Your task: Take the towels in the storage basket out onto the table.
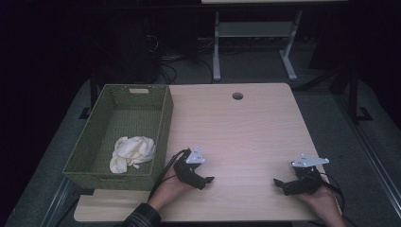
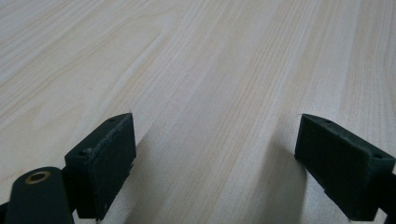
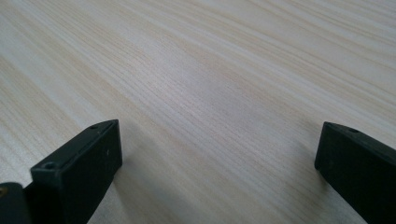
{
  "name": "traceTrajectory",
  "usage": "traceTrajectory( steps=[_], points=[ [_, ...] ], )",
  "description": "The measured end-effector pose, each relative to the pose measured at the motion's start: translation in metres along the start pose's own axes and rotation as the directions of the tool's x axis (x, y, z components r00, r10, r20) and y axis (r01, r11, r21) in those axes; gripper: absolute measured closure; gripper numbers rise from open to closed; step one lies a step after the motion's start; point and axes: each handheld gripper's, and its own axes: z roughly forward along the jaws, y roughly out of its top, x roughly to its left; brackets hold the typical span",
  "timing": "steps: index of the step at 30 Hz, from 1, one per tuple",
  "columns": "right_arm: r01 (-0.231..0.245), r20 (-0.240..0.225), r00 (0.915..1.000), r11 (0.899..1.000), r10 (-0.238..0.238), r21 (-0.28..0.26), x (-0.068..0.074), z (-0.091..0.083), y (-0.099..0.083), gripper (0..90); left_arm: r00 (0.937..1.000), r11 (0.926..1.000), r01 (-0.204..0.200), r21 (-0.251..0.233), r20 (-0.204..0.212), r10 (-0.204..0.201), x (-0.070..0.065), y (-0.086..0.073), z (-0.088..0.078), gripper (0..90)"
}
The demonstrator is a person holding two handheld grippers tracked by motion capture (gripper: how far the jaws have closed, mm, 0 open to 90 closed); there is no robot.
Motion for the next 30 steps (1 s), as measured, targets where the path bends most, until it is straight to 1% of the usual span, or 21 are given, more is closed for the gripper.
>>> traceTrajectory(
  steps=[2,4,6,9,11,12,13,16,17,18,20,23,24,29,30],
  points=[
    [0.001,0.0,1.0,1.0,-0.001,0.001,0.0,0.0,0.0,0.5,1.0,1.0,0.005,0.001,-0.005,-0.005,-0.001,0.0,0.0,11.6],
    [0.0,0.0,1.0,1.0,0.0,0.0,0.0,0.0,0.0,0.5,0.9997,0.9998,0.02,-0.009,-0.012,-0.02,-0.002,0.0,0.001,11.7],
    [0.001,0.0,1.0,1.0,-0.001,0.001,0.0,0.0,0.0,0.5,0.9996,0.9998,0.021,0.002,-0.018,-0.021,-0.001,0.002,0.001,11.7],
    [-0.001,0.0,1.0,1.0,0.001,0.001,0.0,0.0,0.0,0.4,0.9994,0.9995,0.032,0.001,-0.015,-0.032,0.0,0.002,0.001,12.6],
    [-0.003,-0.001,1.0,1.0,0.003,0.003,0.0,0.0,0.0,0.4,0.9988,0.9989,0.047,0.006,-0.012,-0.047,-0.001,0.002,-0.001,12.6],
    [-0.003,-0.001,1.0,1.0,0.003,0.002,0.0,0.0,0.0,0.5,0.9989,0.999,0.045,0.009,-0.01,-0.045,0.0,0.002,-0.002,12.6],
    [-0.003,-0.001,1.0,1.0,0.003,0.003,0.0,0.0,0.0,0.5,0.9984,0.9984,0.056,0.009,-0.008,-0.056,0.001,0.002,-0.003,12.6],
    [-0.003,-0.001,1.0,1.0,0.003,0.002,0.0,0.0,0.0,0.5,0.9978,0.9978,0.065,0.005,-0.01,-0.065,0.002,0.003,-0.006,12.6],
    [-0.003,-0.001,1.0,1.0,0.003,0.002,0.0,0.0,0.0,0.5,0.9978,0.9978,0.066,-0.002,-0.008,-0.066,0.002,0.003,-0.007,12.6],
    [-0.004,-0.001,1.0,1.0,0.004,0.003,0.0,0.0,0.0,0.5,0.9971,0.997,0.076,-0.013,-0.005,-0.076,0.003,0.004,-0.008,12.6],
    [-0.004,-0.001,1.0,1.0,0.004,0.002,0.0,0.0,0.0,0.5,0.9965,0.9964,0.083,-0.017,-0.007,-0.083,0.004,0.005,-0.01,12.6],
    [-0.003,0.0,1.0,1.0,0.003,0.002,0.0,0.0,0.0,0.4,0.9973,0.9971,0.073,-0.019,-0.009,-0.073,0.005,0.007,-0.012,12.6],
    [-0.001,0.001,1.0,1.0,0.001,0.001,0.0,0.0,0.0,0.4,0.9969,0.9966,0.078,-0.024,-0.008,-0.078,0.004,0.008,-0.012,12.6],
    [0.001,0.0,1.0,1.0,-0.001,0.0,0.0,0.0,0.0,0.5,0.9972,0.997,0.075,-0.02,-0.001,-0.075,0.005,0.01,-0.014,12.6],
    [-0.001,0.0,1.0,1.0,0.001,0.0,0.0,0.0,0.0,0.5,0.9968,0.9966,0.08,-0.02,0.0,-0.08,0.005,0.011,-0.014,12.6]
  ],
)
